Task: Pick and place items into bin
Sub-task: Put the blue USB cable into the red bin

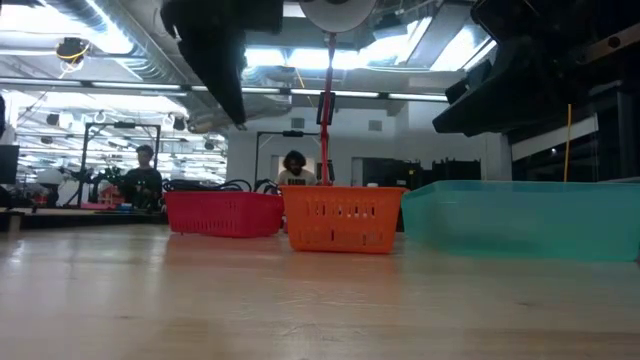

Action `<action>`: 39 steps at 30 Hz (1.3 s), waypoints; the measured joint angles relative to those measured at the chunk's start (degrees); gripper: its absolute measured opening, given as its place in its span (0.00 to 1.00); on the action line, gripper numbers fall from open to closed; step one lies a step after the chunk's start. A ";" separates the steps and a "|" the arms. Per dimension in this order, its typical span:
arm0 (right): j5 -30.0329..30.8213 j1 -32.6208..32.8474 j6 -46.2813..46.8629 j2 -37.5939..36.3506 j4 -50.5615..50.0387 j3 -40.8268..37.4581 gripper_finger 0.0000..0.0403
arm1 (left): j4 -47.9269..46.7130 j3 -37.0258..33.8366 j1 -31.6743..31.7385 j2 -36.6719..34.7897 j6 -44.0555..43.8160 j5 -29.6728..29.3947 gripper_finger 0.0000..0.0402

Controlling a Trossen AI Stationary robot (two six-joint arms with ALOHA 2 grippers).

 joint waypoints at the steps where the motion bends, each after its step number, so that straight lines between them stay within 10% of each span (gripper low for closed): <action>1: 0.00 -0.01 0.04 0.00 -0.01 0.00 0.02 | -0.01 0.00 0.77 0.00 1.27 0.27 0.08; 39: 5.16 -2.69 0.20 0.00 -0.55 0.00 0.02 | 10.47 -13.03 30.32 0.02 25.44 14.06 0.08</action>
